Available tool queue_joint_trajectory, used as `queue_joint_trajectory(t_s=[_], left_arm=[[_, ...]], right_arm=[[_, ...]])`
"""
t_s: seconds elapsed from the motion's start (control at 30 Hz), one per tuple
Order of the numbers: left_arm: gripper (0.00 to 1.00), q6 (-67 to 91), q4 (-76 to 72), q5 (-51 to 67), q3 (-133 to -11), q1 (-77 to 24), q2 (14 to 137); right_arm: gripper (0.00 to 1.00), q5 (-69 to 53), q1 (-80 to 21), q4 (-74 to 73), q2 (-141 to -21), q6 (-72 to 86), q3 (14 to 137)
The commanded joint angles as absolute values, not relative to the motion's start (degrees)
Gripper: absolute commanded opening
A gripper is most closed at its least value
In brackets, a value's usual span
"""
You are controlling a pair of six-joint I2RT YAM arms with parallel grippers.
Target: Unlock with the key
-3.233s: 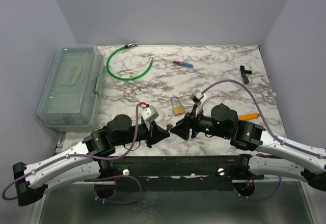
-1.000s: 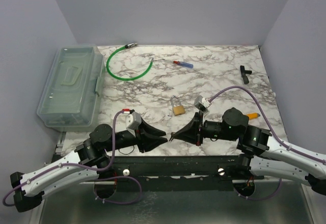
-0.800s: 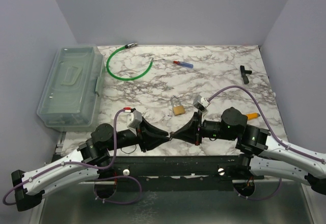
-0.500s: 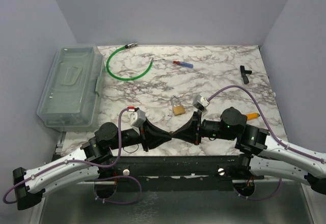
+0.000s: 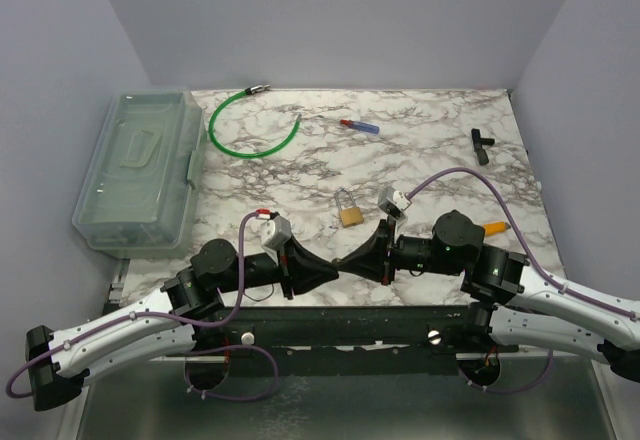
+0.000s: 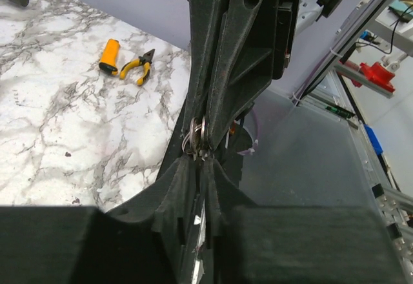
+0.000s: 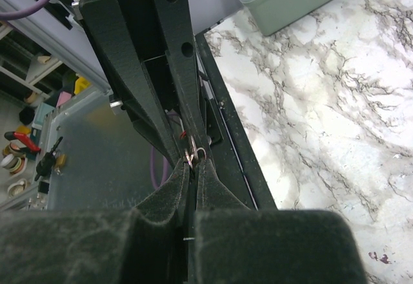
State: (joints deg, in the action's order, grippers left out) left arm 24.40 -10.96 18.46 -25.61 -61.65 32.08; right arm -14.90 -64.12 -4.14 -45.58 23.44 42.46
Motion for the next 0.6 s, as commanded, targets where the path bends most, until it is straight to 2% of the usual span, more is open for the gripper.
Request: queue_joint_trajectory(t_s=[0.0,0.23,0.57], left_arm=[[0.35,24.0,-8.1,17.1,-27.3,-62.0,30.3],[0.25,24.0,-7.4,16.8,-27.3,-62.1,29.5],[0.01,23.6,-7.2,15.4,-27.2,-62.0,28.7]], right_arm=[[0.0,-15.0,-64.4,-4.3,-44.7,22.5,42.4],[0.0,-15.7,-64.4,-3.9,-45.1,22.4,42.6],[0.0,-17.2,-64.4,-3.8,-45.9,22.3,42.8]])
